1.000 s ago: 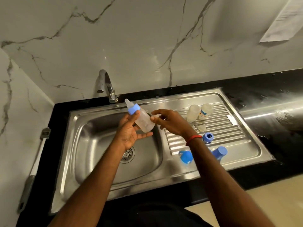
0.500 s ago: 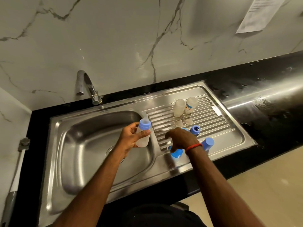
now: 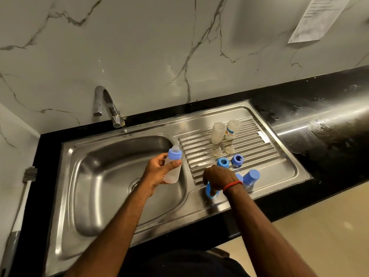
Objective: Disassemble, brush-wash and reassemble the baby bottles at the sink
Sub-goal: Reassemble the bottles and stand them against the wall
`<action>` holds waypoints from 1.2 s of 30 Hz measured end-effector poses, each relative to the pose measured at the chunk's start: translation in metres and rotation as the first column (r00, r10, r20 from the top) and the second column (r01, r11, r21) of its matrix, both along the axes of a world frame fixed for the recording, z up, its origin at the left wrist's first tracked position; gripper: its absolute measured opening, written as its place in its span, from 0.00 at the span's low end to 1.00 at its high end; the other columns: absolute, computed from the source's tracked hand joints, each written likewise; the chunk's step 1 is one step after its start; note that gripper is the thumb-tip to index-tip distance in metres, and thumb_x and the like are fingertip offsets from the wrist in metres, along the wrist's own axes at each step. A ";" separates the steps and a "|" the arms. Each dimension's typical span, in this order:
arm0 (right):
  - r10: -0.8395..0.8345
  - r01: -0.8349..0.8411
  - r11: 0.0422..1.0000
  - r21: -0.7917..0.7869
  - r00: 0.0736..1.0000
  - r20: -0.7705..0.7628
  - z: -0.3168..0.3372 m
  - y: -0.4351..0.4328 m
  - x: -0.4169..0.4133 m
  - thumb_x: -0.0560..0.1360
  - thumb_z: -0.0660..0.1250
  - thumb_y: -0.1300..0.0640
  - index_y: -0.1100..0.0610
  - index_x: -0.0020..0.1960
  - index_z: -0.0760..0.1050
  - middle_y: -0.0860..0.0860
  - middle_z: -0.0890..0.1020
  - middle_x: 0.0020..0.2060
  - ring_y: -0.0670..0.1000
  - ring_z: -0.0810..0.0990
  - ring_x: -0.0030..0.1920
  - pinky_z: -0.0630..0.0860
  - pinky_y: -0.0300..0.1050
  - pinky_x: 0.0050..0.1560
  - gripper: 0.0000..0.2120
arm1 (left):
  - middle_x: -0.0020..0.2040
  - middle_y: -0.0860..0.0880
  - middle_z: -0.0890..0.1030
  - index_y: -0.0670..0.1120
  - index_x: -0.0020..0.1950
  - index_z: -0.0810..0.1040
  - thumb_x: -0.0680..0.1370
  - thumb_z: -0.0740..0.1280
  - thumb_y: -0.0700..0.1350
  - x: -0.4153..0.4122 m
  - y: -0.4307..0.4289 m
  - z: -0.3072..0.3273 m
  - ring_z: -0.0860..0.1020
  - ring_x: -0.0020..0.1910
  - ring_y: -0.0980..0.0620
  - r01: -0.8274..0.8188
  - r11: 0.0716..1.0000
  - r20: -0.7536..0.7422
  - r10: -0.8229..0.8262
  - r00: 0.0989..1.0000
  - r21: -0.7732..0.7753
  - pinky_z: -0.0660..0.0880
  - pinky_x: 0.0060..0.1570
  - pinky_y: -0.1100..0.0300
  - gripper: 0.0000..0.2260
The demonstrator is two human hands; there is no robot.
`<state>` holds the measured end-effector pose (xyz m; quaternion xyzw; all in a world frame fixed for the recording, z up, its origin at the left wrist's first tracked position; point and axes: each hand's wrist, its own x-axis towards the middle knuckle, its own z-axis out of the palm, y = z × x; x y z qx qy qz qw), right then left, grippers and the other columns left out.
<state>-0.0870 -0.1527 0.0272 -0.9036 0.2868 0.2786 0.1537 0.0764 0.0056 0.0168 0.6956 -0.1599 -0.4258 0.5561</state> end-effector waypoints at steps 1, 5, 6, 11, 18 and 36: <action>0.005 -0.005 1.000 0.011 1.000 -0.014 0.000 -0.001 -0.001 0.68 0.78 0.62 0.53 0.64 0.77 0.55 0.78 0.62 0.56 0.78 0.61 0.77 0.53 0.62 0.26 | 0.56 0.48 0.84 0.52 0.63 0.80 0.71 0.78 0.51 0.000 0.000 -0.001 0.82 0.54 0.44 -0.003 1.000 0.001 0.003 1.000 0.004 0.83 0.44 0.45 0.21; 0.014 -0.014 1.000 0.008 1.000 0.007 0.005 -0.010 -0.001 0.66 0.80 0.58 0.47 0.67 0.75 0.52 0.77 0.65 0.56 0.77 0.64 0.76 0.55 0.63 0.31 | 0.56 0.48 0.84 0.52 0.63 0.80 0.72 0.78 0.51 0.000 -0.001 -0.003 0.82 0.55 0.43 -0.006 1.000 0.021 0.006 1.000 0.010 0.83 0.44 0.44 0.21; 0.004 -0.004 1.000 -0.011 0.999 0.035 0.009 -0.013 -0.002 0.67 0.80 0.58 0.47 0.67 0.74 0.52 0.77 0.65 0.55 0.77 0.64 0.77 0.54 0.61 0.31 | 0.56 0.48 0.84 0.52 0.63 0.80 0.71 0.78 0.51 0.000 -0.002 -0.002 0.82 0.55 0.44 -0.007 1.000 0.021 0.006 1.000 0.009 0.83 0.44 0.44 0.21; -0.057 0.082 0.981 -0.177 0.988 0.141 0.023 -0.033 -0.014 0.72 0.76 0.59 0.49 0.69 0.74 0.54 0.79 0.63 0.55 0.79 0.62 0.78 0.50 0.58 0.27 | 0.55 0.49 0.84 0.51 0.63 0.79 0.72 0.77 0.51 -0.003 -0.006 0.002 0.82 0.54 0.45 0.003 1.000 0.032 -0.003 0.999 0.001 0.83 0.43 0.48 0.21; -0.206 0.216 0.967 -0.132 0.975 0.083 0.011 -0.041 -0.031 0.75 0.71 0.60 0.54 0.65 0.76 0.53 0.81 0.58 0.50 0.80 0.50 0.74 0.44 0.51 0.18 | 0.54 0.50 0.84 0.50 0.63 0.79 0.72 0.77 0.49 -0.008 -0.010 0.007 0.82 0.53 0.46 0.022 1.000 0.048 -0.022 0.999 -0.010 0.82 0.42 0.49 0.20; -0.068 0.095 0.975 -0.201 0.988 0.139 0.017 -0.040 -0.036 0.72 0.75 0.55 0.51 0.61 0.78 0.53 0.81 0.57 0.53 0.81 0.56 0.80 0.51 0.57 0.18 | 0.57 0.51 0.83 0.49 0.66 0.76 0.70 0.79 0.46 -0.009 0.000 0.008 0.82 0.53 0.49 0.067 0.998 0.180 -0.063 0.982 -0.014 0.82 0.46 0.53 0.27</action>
